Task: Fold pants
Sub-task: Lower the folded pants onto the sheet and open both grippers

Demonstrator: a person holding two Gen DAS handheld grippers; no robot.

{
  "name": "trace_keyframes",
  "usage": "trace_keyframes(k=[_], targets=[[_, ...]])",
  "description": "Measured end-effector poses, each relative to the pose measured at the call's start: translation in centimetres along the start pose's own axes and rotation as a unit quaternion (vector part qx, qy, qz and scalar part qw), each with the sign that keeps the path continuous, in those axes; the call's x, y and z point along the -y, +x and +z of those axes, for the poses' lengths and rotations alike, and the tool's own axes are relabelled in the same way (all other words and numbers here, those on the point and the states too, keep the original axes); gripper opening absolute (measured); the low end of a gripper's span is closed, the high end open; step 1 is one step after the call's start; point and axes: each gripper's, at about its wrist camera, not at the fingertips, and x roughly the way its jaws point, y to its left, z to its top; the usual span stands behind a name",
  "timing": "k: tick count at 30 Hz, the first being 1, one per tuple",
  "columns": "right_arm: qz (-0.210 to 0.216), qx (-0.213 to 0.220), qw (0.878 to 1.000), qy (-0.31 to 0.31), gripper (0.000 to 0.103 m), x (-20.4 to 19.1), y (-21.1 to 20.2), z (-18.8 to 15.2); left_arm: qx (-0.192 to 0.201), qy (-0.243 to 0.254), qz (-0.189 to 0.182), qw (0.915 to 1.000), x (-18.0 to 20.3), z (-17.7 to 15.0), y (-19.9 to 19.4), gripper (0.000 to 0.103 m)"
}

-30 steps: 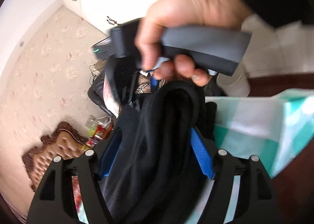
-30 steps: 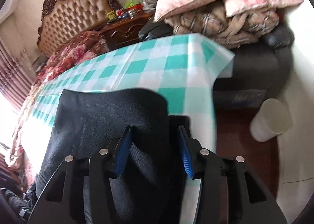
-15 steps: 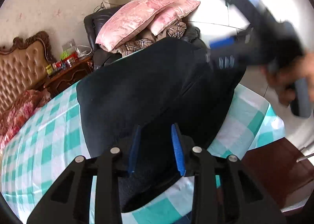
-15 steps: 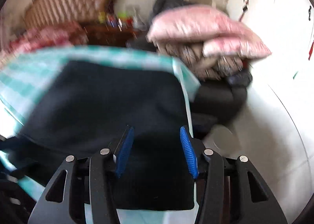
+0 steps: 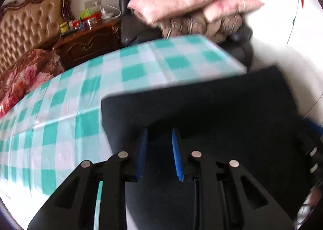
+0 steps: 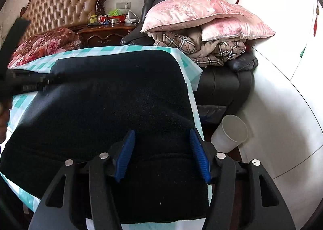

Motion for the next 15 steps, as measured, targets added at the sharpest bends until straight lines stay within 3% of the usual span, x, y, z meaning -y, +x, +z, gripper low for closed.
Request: trace_keyframes(k=[3, 6, 8, 11, 14, 15], targets=[[0.002, 0.000, 1.000, 0.007, 0.058, 0.1, 0.2, 0.1, 0.068, 0.068, -0.042, 0.9945, 4.0, 2.4, -2.5, 0.033], [0.003, -0.004, 1.000, 0.013, 0.059, 0.1, 0.2, 0.1, 0.063, 0.084, -0.122, 0.9869, 7.5, 4.1, -1.2, 0.032], [0.002, -0.006, 1.000, 0.015, 0.059, 0.1, 0.1, 0.1, 0.031, 0.087, -0.164, 0.9822, 9.4, 5.1, 1.7, 0.025], [-0.002, -0.009, 1.000, 0.021, 0.059, 0.1, 0.2, 0.1, -0.017, 0.103, -0.144, 0.9840, 11.4, 4.9, 5.4, 0.027], [0.000, -0.015, 0.999, 0.032, 0.065, 0.5, 0.3, 0.1, 0.020, 0.074, -0.145, 0.9864, 9.8, 5.3, 2.9, 0.032], [0.001, -0.019, 0.999, 0.039, 0.068, 0.6, 0.5, 0.0, 0.032, 0.065, -0.142, 0.9871, 9.3, 4.8, 1.6, 0.046]])
